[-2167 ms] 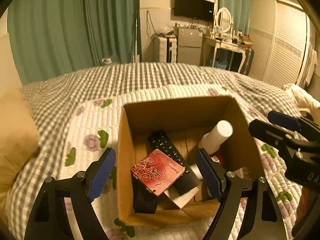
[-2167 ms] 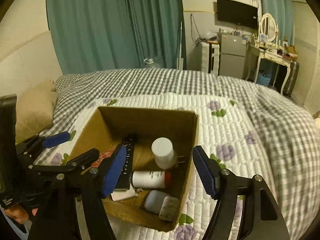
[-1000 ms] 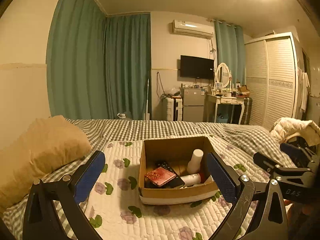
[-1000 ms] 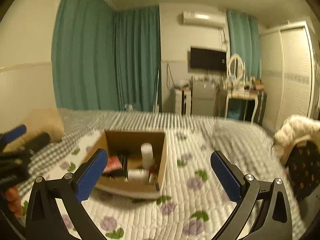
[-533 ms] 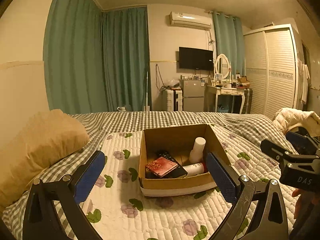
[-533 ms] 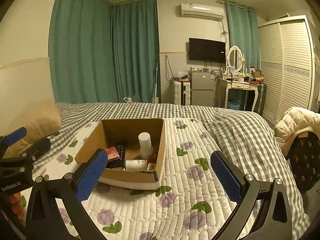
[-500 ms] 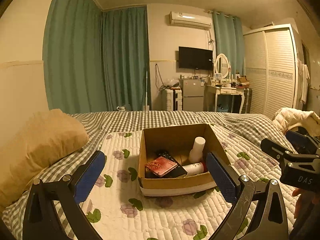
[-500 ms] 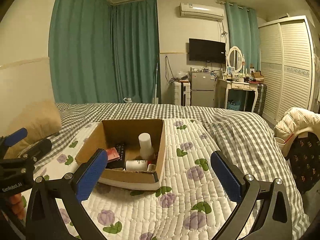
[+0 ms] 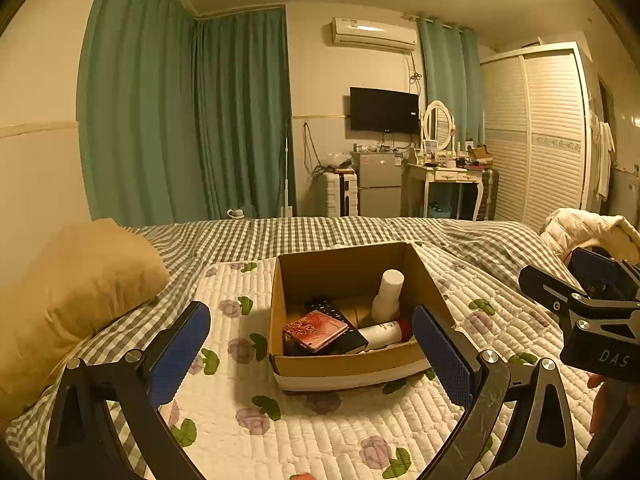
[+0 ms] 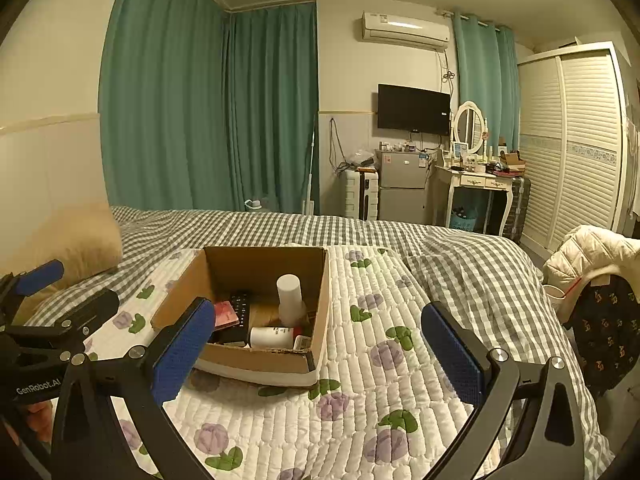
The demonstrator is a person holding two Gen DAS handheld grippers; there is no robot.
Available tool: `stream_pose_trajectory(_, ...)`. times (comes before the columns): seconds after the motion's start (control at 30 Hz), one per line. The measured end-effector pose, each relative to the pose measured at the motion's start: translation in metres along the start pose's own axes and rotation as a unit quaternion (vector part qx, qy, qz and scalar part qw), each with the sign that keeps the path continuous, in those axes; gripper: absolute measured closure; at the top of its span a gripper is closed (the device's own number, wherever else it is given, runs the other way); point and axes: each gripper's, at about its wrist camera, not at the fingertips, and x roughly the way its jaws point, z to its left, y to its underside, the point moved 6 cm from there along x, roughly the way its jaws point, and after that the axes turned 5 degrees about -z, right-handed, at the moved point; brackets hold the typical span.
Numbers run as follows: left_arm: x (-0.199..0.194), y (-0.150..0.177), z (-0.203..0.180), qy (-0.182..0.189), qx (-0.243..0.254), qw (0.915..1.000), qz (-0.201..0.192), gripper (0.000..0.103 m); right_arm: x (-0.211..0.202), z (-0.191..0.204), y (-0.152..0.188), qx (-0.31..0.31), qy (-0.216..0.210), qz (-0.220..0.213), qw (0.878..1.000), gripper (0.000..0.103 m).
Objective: Organize rigid objects
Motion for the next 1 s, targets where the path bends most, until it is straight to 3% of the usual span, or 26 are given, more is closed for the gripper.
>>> stream_pose_trajectory(1.0,-0.0028,0.0060,0.0009,-0.015,0.003,0.9998,0.008,0.000,0.0024,-0.0019,0.0033,0.002,0.003,0.008,1.000,0.000)
